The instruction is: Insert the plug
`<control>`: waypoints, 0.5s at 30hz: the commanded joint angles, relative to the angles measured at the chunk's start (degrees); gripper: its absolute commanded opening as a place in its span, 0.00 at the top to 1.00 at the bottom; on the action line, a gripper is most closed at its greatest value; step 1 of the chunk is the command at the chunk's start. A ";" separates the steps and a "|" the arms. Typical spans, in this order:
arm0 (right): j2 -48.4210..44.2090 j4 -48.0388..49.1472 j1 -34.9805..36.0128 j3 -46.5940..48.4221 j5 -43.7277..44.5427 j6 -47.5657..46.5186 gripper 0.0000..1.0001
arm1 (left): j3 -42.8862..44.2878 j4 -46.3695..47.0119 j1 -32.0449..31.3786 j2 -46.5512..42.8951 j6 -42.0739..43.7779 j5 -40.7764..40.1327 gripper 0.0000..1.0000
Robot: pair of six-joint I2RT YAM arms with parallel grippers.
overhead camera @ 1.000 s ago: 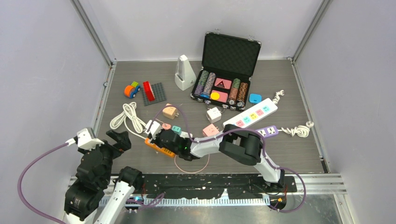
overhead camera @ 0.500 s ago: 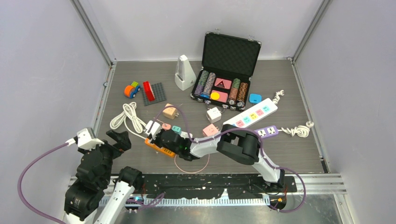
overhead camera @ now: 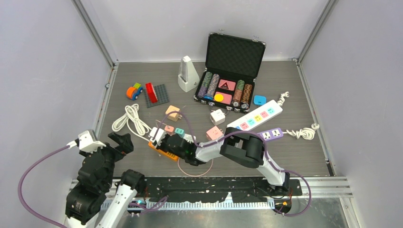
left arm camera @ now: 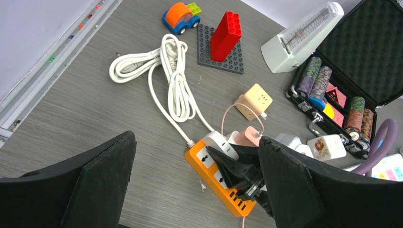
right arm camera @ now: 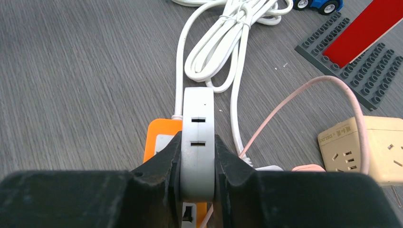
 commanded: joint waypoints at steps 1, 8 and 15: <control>-0.03 -3.93 -0.04 1.03 0.93 -1.93 0.95 | 0.94 1.39 -0.14 0.58 0.14 -0.26 0.01; 2.39 -3.75 0.89 0.32 0.30 -2.89 0.95 | 0.69 1.74 -0.15 0.68 0.29 -0.37 0.01; 3.97 -9.00 2.06 -1.11 -0.69 0.24 0.95 | 0.61 1.90 -0.15 0.63 0.47 -0.53 0.01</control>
